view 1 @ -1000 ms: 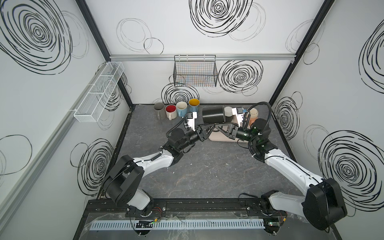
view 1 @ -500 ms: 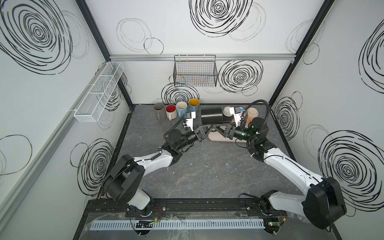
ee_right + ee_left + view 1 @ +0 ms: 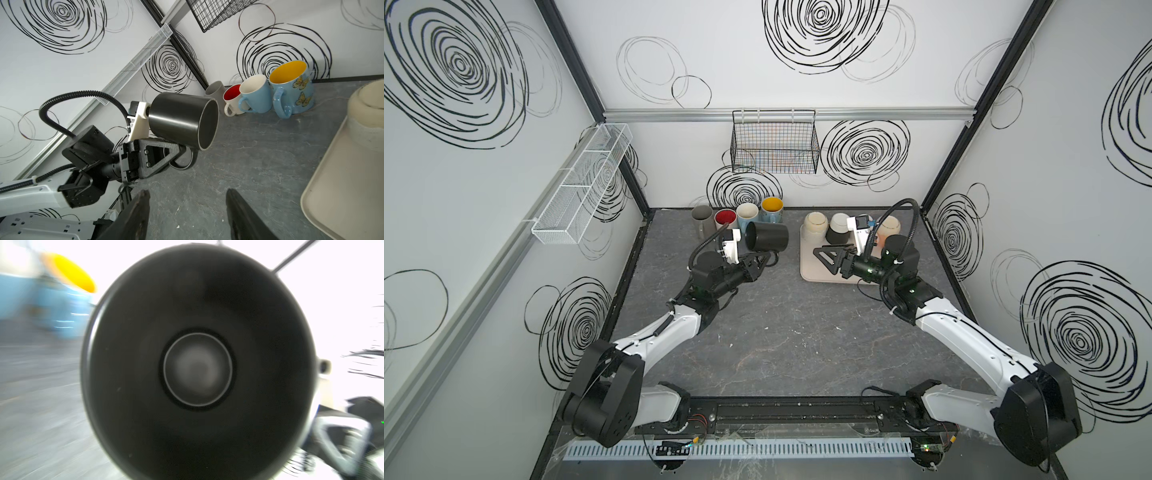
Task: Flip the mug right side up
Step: 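Open the right gripper off the black mug while the left gripper turns it upright, then lower the black mug upright by the grey mug with the left gripper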
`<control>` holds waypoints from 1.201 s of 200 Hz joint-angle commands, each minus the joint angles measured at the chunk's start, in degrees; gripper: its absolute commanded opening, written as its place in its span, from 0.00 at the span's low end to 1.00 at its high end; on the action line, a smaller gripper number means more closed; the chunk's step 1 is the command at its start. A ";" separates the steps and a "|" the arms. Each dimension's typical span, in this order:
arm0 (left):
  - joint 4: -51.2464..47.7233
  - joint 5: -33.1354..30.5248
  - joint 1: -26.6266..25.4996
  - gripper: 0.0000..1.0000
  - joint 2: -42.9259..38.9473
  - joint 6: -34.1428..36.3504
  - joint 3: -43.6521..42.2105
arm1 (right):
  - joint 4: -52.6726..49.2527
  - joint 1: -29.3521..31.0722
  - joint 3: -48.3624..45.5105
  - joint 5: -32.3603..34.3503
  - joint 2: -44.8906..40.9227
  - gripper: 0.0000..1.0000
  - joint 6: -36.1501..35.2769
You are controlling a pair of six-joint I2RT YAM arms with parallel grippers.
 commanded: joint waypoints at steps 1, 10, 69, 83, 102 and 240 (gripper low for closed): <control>-17.28 -6.54 3.60 0.00 -2.72 14.13 6.75 | -6.60 -0.25 2.93 4.40 -0.91 0.63 -3.93; -21.36 -7.55 5.47 0.00 -2.25 16.62 8.22 | -8.16 -0.36 3.30 5.26 -0.75 0.63 -4.50; -43.01 -23.89 12.18 0.00 5.46 33.33 21.54 | -13.86 -1.95 3.19 8.59 -0.14 0.63 -4.63; -45.70 -27.52 12.93 0.00 7.95 35.58 24.38 | -15.06 -2.57 3.35 9.16 0.04 0.63 -4.47; -47.47 -31.26 14.00 0.00 11.35 37.71 27.15 | -16.13 -3.16 3.27 10.20 0.21 0.63 -4.42; -42.04 -29.10 23.69 0.00 28.93 42.64 31.97 | -29.85 -5.86 12.85 24.28 11.15 0.62 -12.45</control>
